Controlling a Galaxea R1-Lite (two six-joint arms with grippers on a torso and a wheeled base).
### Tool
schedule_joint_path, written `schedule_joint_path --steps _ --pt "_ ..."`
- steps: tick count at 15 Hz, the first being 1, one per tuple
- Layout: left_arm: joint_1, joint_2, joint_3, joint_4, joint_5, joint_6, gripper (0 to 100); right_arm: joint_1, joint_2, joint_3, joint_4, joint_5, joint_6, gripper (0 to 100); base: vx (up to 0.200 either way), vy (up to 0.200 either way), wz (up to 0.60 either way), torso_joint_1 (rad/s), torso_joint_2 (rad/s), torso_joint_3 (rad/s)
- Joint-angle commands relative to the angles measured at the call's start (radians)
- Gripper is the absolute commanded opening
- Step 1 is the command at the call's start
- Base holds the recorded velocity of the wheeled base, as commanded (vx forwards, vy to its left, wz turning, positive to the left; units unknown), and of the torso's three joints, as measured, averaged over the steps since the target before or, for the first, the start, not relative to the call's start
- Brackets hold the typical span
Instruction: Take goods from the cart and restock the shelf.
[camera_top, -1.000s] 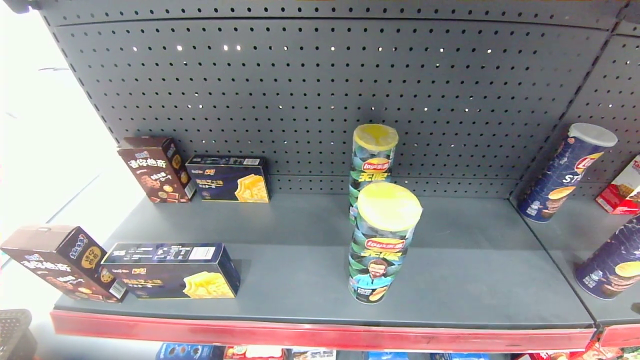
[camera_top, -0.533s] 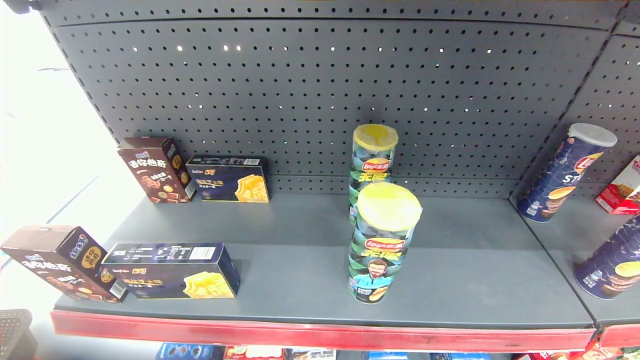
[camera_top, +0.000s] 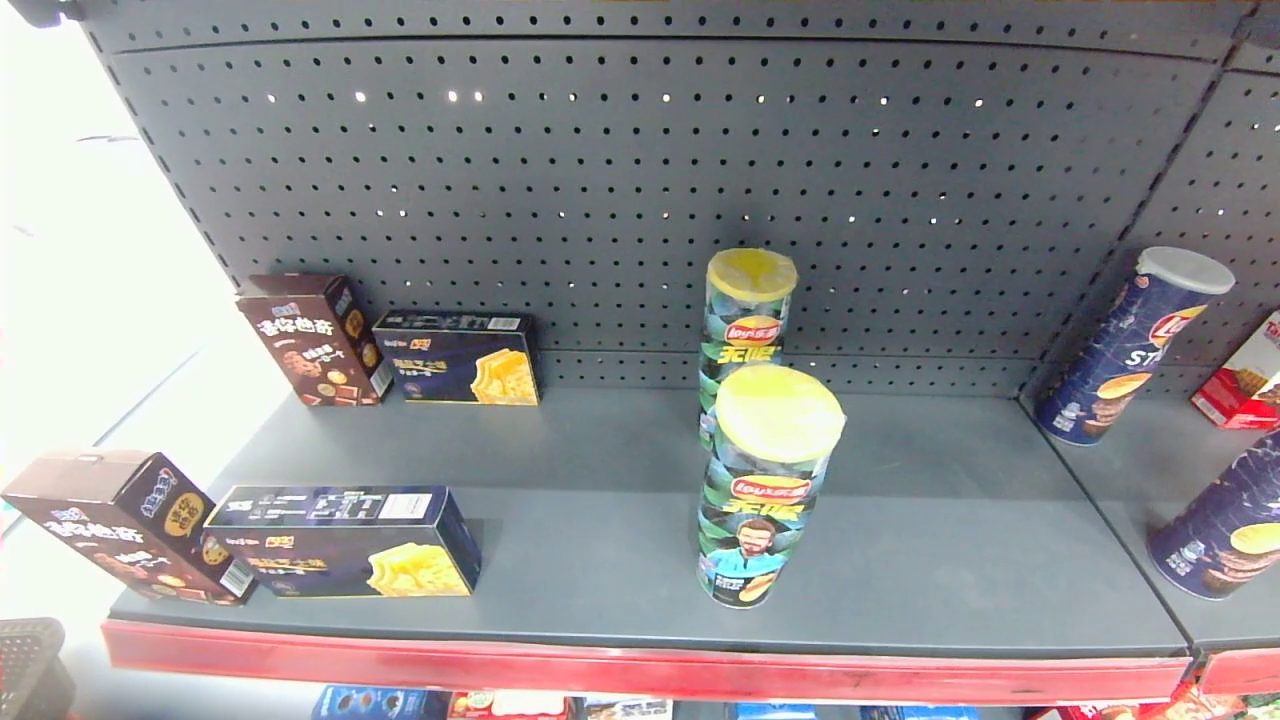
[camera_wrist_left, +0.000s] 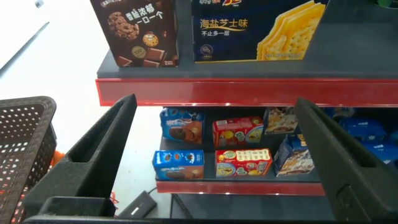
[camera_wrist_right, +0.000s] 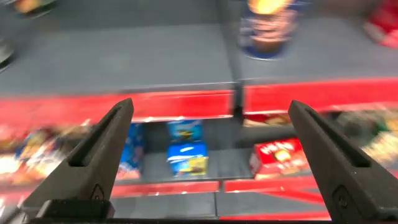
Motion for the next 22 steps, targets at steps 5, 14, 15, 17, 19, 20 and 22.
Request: schedule_joint_path --steps 5,14,15,17,19,20,22 --pt "-0.001 0.001 0.0 -0.001 0.0 0.004 100 0.0 -0.062 0.001 0.014 0.005 -0.004 100 0.0 0.0 0.0 0.0 0.0 0.0" --pt "0.0 0.001 0.002 -0.001 0.0 0.004 100 0.0 -0.062 0.001 0.014 0.003 -0.012 100 -0.022 0.0 0.0 0.001 0.0 0.0" --pt "0.0 0.001 0.002 -0.001 0.001 0.001 100 0.0 -0.062 0.001 0.014 0.003 -0.012 100 0.0 0.0 0.0 0.0 0.0 0.0" --pt "0.0 0.001 0.003 -0.001 -0.002 0.01 100 0.0 -0.062 0.001 0.014 0.003 -0.012 100 0.0 0.0 0.0 0.0 0.0 0.0" --pt "0.0 0.001 0.003 -0.001 -0.003 0.018 100 0.0 -0.062 0.001 0.014 0.003 -0.012 100 0.0 -0.1 0.0 0.013 0.01 -0.001" --pt "0.0 0.001 0.003 -0.001 -0.006 0.026 100 0.0 -0.062 0.001 0.014 0.003 -0.012 100 0.0 0.0 0.0 0.0 0.0 0.0" --pt "0.0 0.001 0.002 -0.001 -0.002 0.007 100 0.0 -0.062 0.001 0.014 0.003 -0.01 100 0.0 0.0 0.0 0.0 0.0 0.0"
